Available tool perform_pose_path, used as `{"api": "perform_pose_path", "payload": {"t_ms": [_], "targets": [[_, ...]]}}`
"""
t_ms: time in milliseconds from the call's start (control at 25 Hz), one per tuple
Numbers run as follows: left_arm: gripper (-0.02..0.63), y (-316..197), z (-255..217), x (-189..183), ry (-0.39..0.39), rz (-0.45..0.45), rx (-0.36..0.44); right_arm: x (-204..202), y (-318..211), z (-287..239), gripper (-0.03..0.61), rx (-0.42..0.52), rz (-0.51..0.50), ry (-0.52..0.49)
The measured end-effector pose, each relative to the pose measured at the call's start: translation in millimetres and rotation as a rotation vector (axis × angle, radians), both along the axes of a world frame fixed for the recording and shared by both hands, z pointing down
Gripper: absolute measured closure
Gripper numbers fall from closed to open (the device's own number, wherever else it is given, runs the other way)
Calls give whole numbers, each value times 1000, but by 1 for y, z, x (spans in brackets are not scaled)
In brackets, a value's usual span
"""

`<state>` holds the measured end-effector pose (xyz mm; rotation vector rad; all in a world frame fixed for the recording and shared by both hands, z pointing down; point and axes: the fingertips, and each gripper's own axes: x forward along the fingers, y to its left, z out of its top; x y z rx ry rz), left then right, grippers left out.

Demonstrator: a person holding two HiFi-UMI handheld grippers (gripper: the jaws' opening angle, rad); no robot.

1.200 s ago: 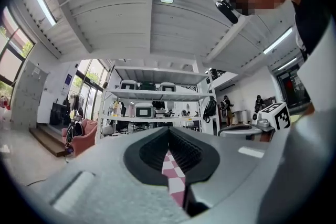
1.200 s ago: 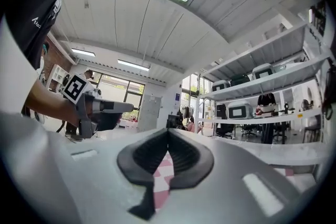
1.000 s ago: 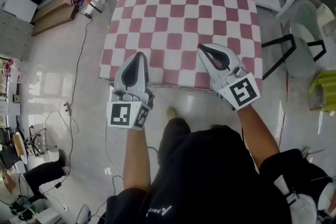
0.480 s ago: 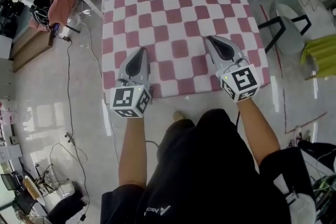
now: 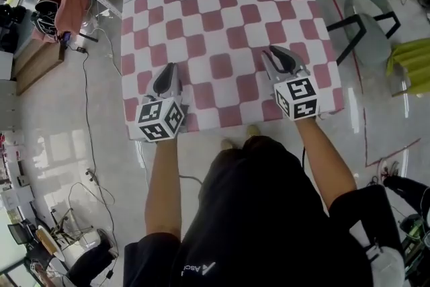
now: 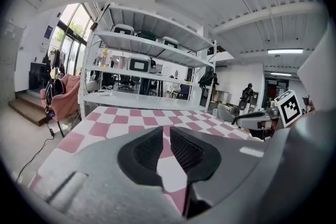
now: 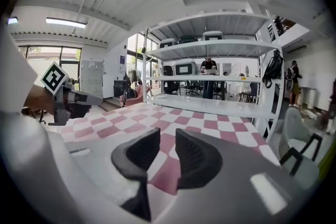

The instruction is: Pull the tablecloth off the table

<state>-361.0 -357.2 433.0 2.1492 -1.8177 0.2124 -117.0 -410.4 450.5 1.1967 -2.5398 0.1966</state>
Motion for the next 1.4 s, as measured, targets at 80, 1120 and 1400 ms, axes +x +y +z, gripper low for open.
{"api": "perform_pose_path", "payload": {"t_ms": [80, 1120, 1400], "targets": [[522, -7, 9, 2, -12, -14, -39, 8, -9, 12, 467, -29, 14, 6], [376, -47, 130, -45, -121, -74, -549, 32, -66, 126, 295, -437, 203, 226], [395, -46, 137, -39, -152, -66, -576, 32, -67, 127, 305, -444, 188, 237]]}}
